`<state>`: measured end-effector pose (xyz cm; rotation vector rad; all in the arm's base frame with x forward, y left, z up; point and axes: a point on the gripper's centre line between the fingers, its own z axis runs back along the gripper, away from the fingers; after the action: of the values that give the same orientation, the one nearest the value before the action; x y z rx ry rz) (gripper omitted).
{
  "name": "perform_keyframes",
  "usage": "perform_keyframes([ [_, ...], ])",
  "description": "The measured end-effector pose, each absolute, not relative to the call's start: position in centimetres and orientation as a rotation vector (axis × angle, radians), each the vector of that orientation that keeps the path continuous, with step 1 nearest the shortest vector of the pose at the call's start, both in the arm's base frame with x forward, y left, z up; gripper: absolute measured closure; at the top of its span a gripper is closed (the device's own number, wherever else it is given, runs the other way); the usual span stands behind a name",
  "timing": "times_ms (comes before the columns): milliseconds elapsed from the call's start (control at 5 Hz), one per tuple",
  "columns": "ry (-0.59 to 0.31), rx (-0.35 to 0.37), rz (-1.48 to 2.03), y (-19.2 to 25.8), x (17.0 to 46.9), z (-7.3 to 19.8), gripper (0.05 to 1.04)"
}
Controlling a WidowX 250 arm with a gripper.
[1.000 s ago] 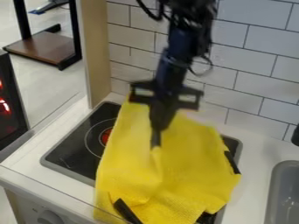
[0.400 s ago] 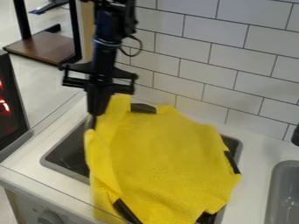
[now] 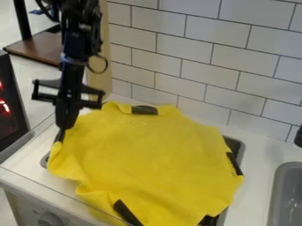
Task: Unfold the cloth from right to left
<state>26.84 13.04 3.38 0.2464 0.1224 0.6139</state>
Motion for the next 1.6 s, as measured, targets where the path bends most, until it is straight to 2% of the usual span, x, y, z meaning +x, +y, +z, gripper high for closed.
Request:
perform_keyframes([
  [200,0.161,0.269,0.634,14.7,26.4,1.4,1.033],
  [400,0.179,0.294,0.629,15.3,26.5,0.7,1.010],
  [600,0.176,0.297,0.630,15.2,26.6,0.7,0.855],
  [800,0.194,0.289,0.633,14.9,26.5,0.7,0.594],
  [1000,0.192,0.284,0.639,14.7,26.5,1.1,0.292],
  [1200,0.150,0.286,0.649,14.6,26.7,3.0,0.076],
  [1600,0.032,0.242,0.647,13.8,26.6,6.6,0.085],
])
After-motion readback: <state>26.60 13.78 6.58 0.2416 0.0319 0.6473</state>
